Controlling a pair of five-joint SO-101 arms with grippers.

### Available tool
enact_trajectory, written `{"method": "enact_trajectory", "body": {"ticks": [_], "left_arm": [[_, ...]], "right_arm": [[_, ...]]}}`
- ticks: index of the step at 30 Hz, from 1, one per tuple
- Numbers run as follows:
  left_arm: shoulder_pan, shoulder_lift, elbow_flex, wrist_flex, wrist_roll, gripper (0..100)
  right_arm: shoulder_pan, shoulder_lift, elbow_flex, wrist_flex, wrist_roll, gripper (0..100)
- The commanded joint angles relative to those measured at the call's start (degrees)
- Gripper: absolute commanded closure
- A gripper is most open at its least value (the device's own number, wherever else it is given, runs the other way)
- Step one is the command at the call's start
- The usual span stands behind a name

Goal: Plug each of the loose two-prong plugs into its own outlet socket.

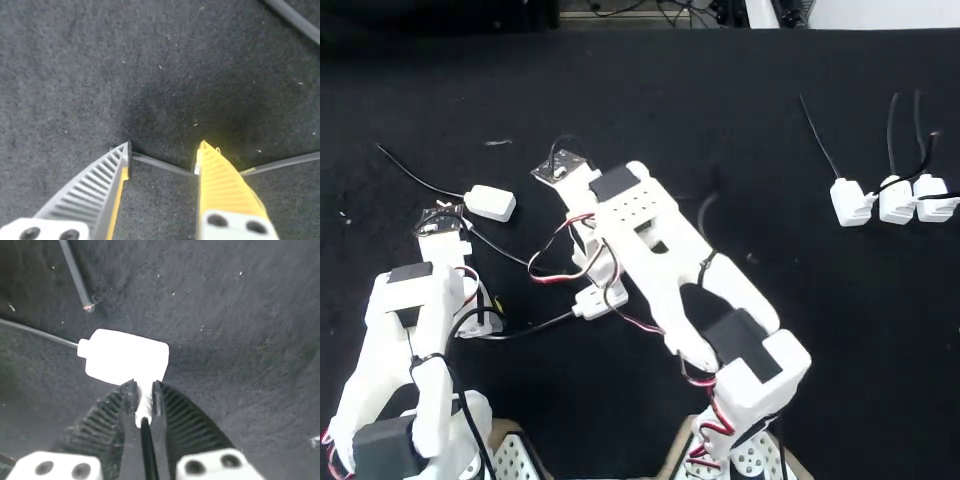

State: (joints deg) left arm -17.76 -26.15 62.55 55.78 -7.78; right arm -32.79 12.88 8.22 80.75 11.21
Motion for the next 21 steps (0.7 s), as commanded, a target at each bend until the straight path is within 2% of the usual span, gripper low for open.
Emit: {"method": "enact_trajectory", "body": {"ticks": [1, 9, 16, 21], "left_arm": [[-0.3, 0.7, 1.0, 0.3, 0.4, 78], [-0.2, 0.7, 1.0, 0.3, 0.4, 78], [-0.1, 0.7, 1.0, 0.3, 0.4, 78], [-0.1, 0.7, 1.0, 0.3, 0.4, 78]], "right_arm": [[0.2, 0.5, 3.3, -3.4, 0.1, 98.8], [0.0, -0.7, 0.8, -3.3, 0.2, 98.8], [0.0, -10.4, 0.8, -0.3, 0.4, 98.1], [0.0, -17.1, 0.8, 1.6, 0.4, 80.8]]}}
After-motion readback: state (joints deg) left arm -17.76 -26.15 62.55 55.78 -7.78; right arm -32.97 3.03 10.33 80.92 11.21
